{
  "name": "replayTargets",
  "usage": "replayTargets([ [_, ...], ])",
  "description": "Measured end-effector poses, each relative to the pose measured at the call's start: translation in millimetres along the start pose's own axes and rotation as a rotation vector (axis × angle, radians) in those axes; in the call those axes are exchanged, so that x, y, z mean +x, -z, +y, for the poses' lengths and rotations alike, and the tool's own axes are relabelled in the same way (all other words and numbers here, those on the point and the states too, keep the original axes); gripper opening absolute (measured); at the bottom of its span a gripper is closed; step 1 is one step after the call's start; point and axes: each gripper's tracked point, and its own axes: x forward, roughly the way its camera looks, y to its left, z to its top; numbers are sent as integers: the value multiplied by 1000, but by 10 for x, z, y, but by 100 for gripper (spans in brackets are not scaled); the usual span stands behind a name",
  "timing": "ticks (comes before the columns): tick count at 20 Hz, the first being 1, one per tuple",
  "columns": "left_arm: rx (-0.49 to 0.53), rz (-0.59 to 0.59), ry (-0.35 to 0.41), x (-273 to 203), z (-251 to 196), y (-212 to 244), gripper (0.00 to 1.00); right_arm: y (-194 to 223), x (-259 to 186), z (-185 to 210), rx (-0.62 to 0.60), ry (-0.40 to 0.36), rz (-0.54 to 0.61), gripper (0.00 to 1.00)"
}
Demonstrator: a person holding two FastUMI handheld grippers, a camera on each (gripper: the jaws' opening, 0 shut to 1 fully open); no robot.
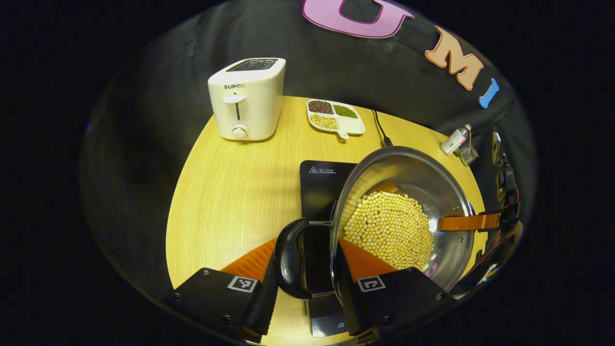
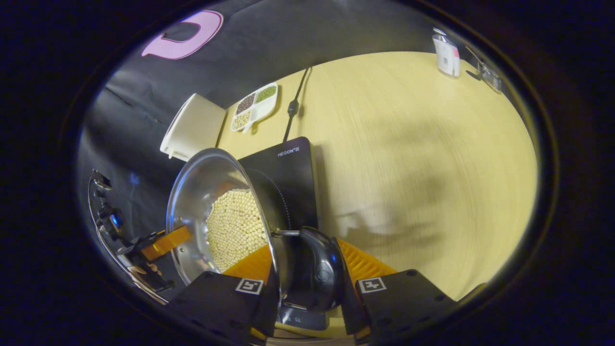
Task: First push the handle of the pot to place it horizontally, then grasp the pot with both hands and set it on the induction cooktop.
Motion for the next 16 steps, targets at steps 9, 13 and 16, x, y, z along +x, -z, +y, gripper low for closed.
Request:
replayTargets([
  [9, -36, -99, -94, -33, 100, -110, 91, -153, -192, -117, -68, 19, -104, 92],
  [13, -40, -247, -124, -326, 108, -302, 98, -440, -608, -138, -113, 37, -277, 100],
  [16, -4, -328, -189, -559, 67, -481, 98, -607, -990, -197, -156, 72, -394, 93],
])
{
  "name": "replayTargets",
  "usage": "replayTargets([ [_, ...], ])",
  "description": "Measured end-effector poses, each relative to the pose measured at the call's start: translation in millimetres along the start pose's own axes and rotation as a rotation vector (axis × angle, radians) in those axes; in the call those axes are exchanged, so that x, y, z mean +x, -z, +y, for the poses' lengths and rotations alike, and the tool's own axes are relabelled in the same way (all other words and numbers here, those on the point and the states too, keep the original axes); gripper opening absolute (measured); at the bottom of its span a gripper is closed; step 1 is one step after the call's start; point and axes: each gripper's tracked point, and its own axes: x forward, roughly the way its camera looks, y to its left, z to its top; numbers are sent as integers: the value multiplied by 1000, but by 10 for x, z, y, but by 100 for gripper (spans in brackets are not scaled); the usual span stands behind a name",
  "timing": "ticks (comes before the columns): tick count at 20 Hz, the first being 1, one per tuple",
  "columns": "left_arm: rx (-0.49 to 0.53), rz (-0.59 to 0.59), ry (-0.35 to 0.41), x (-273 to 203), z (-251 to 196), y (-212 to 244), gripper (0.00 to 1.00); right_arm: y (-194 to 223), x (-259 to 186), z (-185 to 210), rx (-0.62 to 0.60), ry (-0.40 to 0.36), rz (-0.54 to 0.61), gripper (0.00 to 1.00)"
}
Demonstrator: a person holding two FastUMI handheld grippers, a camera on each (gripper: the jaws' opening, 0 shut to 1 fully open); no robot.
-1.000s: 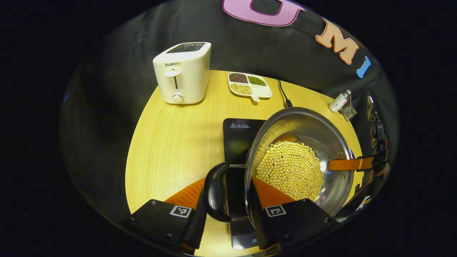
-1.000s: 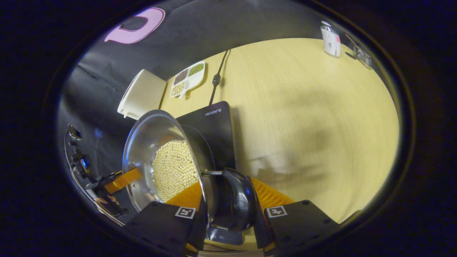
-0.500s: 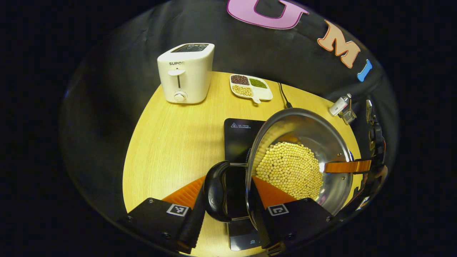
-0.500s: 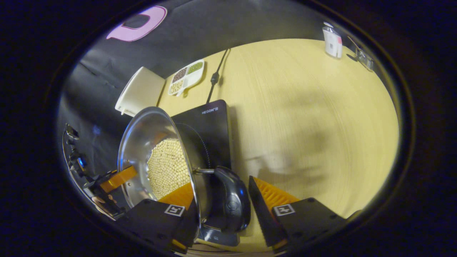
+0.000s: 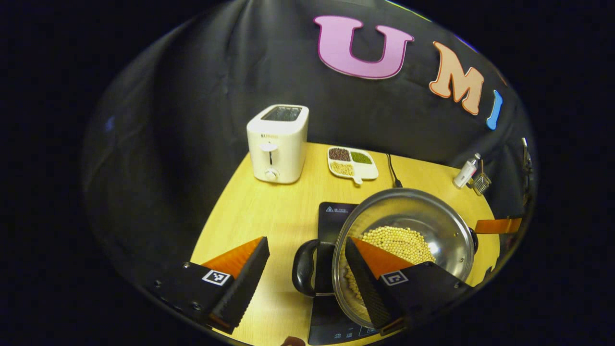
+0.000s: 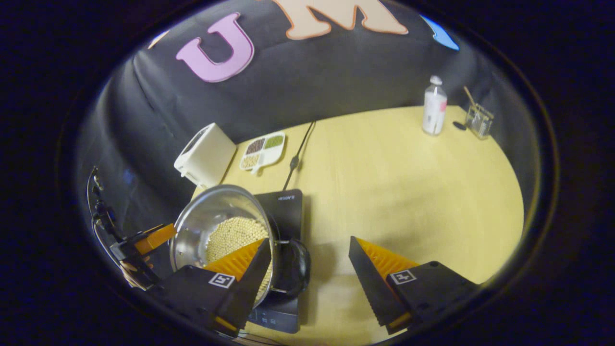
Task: First push the handle of the pot to place it horizontally, then grasp the pot with both hands and set it on the induction cooktop.
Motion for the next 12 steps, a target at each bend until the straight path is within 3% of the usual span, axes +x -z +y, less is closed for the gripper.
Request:
replayTargets([
  [2, 15, -59, -11, -125, -125, -142, 98, -166, -208, -40, -28, 14, -64, 92],
  [3, 18, -89, -10, -202, -205, -234, 98, -244, -296, -52, -39, 18, -96, 100],
  [4, 22, -111, -12, -296, -289, -321, 97, -306, -389, -64, -47, 19, -127, 93],
  [5, 28, -122, -17, -387, -369, -348, 97, -380, -476, -64, -54, 14, -157, 100],
  [9, 29, -208, -69, -890, -723, -567, 97, -548, -932, 5, -61, -71, -233, 100],
  [12, 15, -282, -120, -1264, -1051, -679, 96, -671, -1265, -167, -98, -104, -283, 100],
])
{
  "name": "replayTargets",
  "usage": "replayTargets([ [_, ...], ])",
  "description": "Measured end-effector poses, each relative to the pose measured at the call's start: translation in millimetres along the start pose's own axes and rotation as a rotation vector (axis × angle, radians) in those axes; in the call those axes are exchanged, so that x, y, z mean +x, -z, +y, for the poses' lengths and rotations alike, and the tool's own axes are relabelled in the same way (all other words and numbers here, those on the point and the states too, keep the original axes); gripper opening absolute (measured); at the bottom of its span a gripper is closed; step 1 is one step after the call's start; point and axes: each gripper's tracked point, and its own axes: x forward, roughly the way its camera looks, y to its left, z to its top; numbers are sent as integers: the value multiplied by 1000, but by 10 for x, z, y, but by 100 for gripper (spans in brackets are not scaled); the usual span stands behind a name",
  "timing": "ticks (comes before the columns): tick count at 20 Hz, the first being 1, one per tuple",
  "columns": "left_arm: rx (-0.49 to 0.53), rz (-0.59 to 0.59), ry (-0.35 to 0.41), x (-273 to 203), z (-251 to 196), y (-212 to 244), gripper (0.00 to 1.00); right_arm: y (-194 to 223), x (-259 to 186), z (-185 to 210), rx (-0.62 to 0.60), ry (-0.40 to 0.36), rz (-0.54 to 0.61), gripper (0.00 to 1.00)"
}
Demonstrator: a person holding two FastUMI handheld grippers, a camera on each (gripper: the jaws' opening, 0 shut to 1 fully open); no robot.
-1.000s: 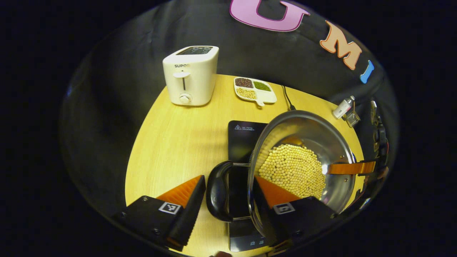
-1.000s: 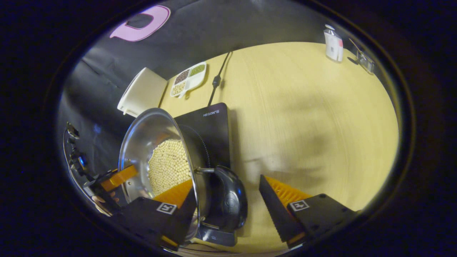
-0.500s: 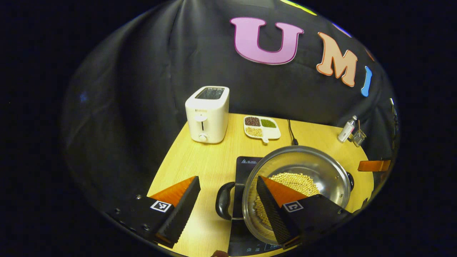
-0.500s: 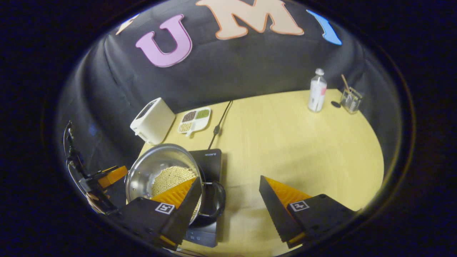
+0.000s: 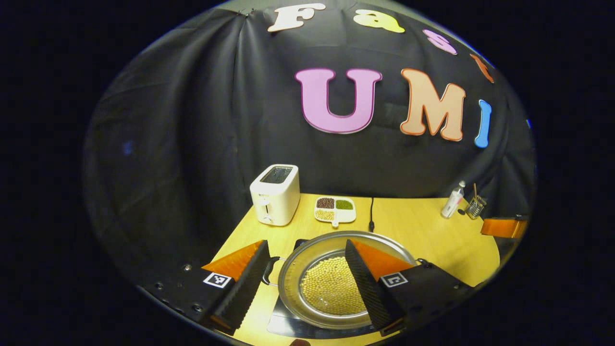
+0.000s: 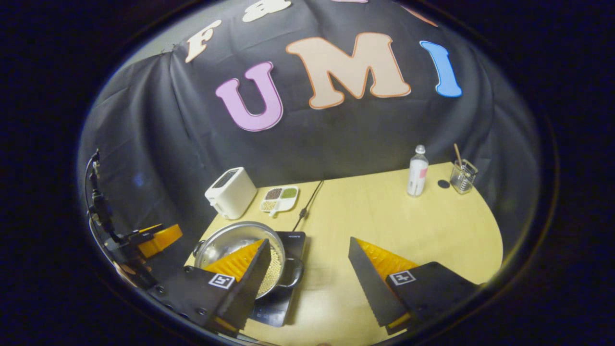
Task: First push the handle of the pot to place it horizontally, then grasp the pot with both hands and set it on the induction cooktop.
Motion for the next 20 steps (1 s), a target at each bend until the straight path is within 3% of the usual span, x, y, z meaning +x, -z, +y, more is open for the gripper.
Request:
replayTargets([
  [1, -4, -15, -9, -121, -131, -62, 96, -97, -118, -74, -17, -7, -23, 100],
  [2, -8, -34, -17, -248, -260, -138, 96, -165, -229, -137, -36, -13, -47, 93],
  [7, 33, -160, -100, -777, -859, -545, 96, -650, -817, -514, -154, -41, -196, 93],
  [12, 1, -306, -163, -1258, -1349, -893, 95, -1052, -1376, -944, -190, -23, -350, 93],
  [13, -5, -331, -161, -1312, -1465, -942, 95, -1109, -1484, -1043, -192, -12, -374, 93],
  [14, -11, -352, -153, -1340, -1586, -980, 96, -1143, -1588, -1132, -195, -1, -396, 99],
  [15, -12, -369, -143, -1381, -1713, -1016, 95, -1183, -1668, -1225, -200, 13, -413, 92],
  [16, -8, -382, -137, -1422, -1795, -1036, 93, -1222, -1724, -1324, -203, 33, -433, 92],
  [17, 0, -391, -128, -1432, -1877, -1047, 93, -1256, -1788, -1406, -205, 52, -447, 99],
  [19, 6, -394, -109, -1455, -2026, -1051, 93, -1295, -1882, -1510, -207, 72, -469, 99],
  [20, 4, -395, -93, -1462, -2119, -1044, 93, -1297, -1913, -1530, -206, 74, -476, 92],
])
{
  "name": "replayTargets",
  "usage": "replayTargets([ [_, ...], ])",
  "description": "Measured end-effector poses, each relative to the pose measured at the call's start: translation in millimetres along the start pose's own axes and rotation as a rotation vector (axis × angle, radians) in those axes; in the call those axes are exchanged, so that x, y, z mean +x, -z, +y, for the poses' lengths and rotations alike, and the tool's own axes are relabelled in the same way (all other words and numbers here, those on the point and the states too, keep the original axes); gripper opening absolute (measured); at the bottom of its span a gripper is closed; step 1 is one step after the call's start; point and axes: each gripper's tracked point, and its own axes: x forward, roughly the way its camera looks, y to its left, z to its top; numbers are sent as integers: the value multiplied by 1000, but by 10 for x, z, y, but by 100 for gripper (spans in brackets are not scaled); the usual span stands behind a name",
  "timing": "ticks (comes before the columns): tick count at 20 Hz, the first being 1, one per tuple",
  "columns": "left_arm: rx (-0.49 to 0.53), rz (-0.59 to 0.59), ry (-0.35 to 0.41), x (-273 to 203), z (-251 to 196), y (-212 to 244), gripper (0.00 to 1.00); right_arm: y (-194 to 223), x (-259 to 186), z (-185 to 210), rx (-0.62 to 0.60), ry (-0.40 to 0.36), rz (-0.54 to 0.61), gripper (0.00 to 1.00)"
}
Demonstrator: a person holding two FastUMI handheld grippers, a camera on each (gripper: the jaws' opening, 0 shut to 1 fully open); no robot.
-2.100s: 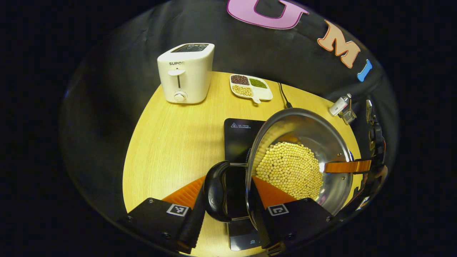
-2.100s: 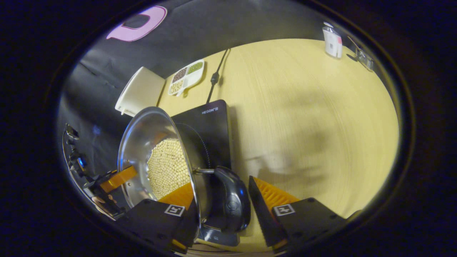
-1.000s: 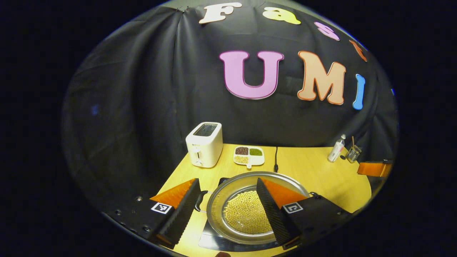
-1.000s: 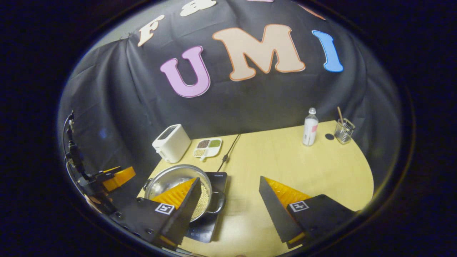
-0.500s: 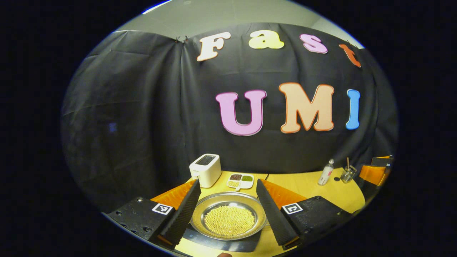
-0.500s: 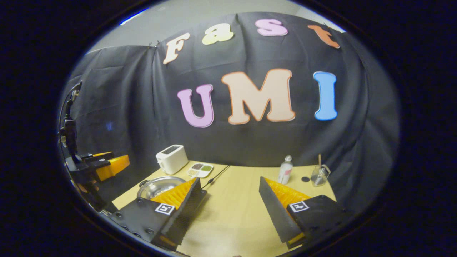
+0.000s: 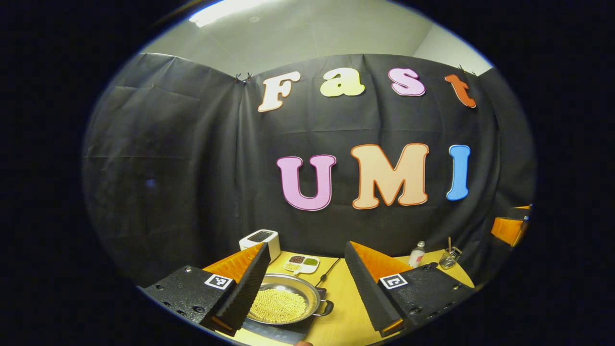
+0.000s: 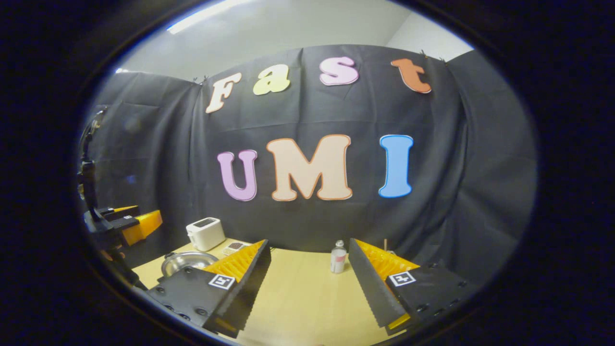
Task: First push the handle of the pot to place it horizontally, then grasp the pot with both hands and set it on the induction cooktop.
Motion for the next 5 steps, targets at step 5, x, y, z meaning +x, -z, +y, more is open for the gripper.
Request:
replayTargets([
  [5, 2, 2, 42, -32, -272, 11, 93, 45, -55, -46, 24, -12, 0, 93],
])
